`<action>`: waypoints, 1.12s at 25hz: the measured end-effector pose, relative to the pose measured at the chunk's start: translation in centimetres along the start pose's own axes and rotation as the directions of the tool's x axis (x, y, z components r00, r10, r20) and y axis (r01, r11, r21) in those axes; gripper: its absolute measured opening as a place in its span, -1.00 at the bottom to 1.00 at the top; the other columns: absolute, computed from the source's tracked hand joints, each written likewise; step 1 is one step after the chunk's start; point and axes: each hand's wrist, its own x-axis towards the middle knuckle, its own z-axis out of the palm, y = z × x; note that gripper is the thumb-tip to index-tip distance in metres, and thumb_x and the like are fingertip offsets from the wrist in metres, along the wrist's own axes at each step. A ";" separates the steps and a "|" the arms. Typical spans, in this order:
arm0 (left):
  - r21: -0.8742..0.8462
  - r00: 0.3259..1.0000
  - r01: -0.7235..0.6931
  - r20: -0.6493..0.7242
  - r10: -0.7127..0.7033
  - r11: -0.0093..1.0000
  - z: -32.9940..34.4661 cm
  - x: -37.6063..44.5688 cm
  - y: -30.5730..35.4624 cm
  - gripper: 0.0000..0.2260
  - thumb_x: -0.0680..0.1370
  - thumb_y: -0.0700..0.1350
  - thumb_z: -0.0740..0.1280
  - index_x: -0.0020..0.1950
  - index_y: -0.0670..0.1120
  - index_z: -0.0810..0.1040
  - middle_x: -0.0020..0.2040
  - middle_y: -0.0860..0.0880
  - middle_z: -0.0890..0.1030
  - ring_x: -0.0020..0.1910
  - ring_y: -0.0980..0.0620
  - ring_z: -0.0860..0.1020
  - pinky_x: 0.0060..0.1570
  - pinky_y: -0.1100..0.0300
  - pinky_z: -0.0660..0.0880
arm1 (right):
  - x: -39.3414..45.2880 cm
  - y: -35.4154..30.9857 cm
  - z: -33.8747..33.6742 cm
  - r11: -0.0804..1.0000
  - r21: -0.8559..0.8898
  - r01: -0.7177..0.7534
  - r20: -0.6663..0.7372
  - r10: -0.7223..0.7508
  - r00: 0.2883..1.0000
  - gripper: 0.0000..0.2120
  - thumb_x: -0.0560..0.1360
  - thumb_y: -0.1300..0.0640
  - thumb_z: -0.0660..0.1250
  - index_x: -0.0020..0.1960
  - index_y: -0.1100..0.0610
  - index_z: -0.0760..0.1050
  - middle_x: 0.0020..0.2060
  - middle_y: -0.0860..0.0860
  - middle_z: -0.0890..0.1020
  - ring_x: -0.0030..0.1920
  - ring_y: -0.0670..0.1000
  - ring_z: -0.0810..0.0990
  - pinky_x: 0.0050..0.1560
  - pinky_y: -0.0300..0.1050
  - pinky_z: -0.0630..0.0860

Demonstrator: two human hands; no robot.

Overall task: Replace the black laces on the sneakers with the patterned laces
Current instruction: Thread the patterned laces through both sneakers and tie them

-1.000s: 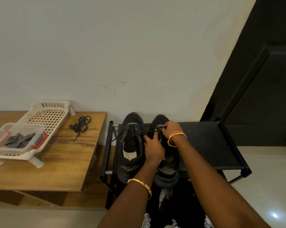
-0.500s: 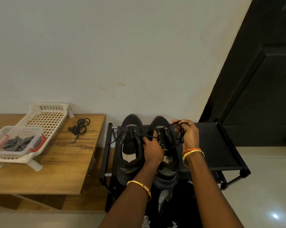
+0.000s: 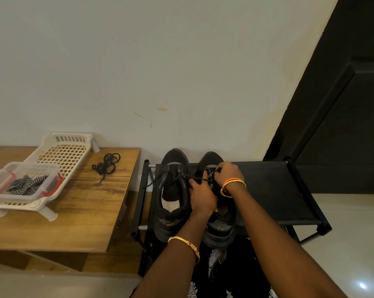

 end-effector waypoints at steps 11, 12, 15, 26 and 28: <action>0.018 1.000 0.007 -0.001 -0.007 1.000 0.1 0.1 -0.1 -0.32 0.58 -0.19 0.26 0.57 0.10 -0.05 0.49 -0.28 0.00 0.39 -0.31 0.27 0.37 -0.07 0.33 | -6.3 2.3 -1.3 0.669 0.742 -0.050 -0.153 0.242 0.958 -0.88 0.52 0.28 0.23 -0.11 0.16 0.53 -0.05 0.12 0.55 -0.07 0.05 0.53 -0.12 -0.15 0.44; 0.011 1.000 0.011 0.002 -0.011 1.000 0.0 0.1 0.0 -0.32 0.58 -0.19 0.26 0.57 0.10 -0.04 0.49 -0.27 0.00 0.39 -0.30 0.27 0.37 -0.07 0.34 | -6.3 2.0 -1.3 0.580 0.814 -0.041 -0.140 0.264 0.954 -0.88 0.53 0.29 0.22 -0.10 0.18 0.52 -0.02 0.12 0.53 -0.06 0.05 0.52 -0.10 -0.15 0.45; 0.006 1.000 0.001 -0.005 -0.001 1.000 0.1 -0.1 -0.1 -0.32 0.56 -0.20 0.29 0.57 0.09 0.00 0.47 -0.24 0.06 0.37 -0.27 0.29 0.35 -0.04 0.36 | -5.1 0.7 -1.6 0.274 0.961 -0.041 -0.038 0.278 0.960 -0.84 0.56 0.29 0.15 -0.05 0.24 0.51 -0.08 0.09 0.58 -0.10 0.01 0.55 -0.13 -0.20 0.50; -0.007 1.000 -0.001 0.001 0.001 1.000 0.1 -0.2 0.0 -0.26 0.53 -0.20 0.35 0.57 0.08 -0.01 0.46 -0.22 0.08 0.37 -0.27 0.29 0.36 -0.03 0.34 | 1.4 -0.9 -1.1 0.986 -0.154 0.071 0.224 -0.035 0.974 -0.70 0.56 0.09 0.26 0.16 0.28 0.52 0.07 0.22 0.61 0.05 0.19 0.58 0.01 -0.05 0.50; -0.006 1.000 0.000 0.001 0.000 1.000 0.1 -0.2 -0.1 -0.27 0.54 -0.20 0.33 0.57 0.09 -0.01 0.46 -0.23 0.08 0.38 -0.28 0.28 0.37 -0.05 0.33 | 1.0 -0.5 -1.1 0.995 -0.067 0.074 0.194 -0.060 0.979 -0.75 0.56 0.15 0.24 0.12 0.28 0.55 0.04 0.23 0.61 0.01 0.19 0.58 -0.03 -0.06 0.49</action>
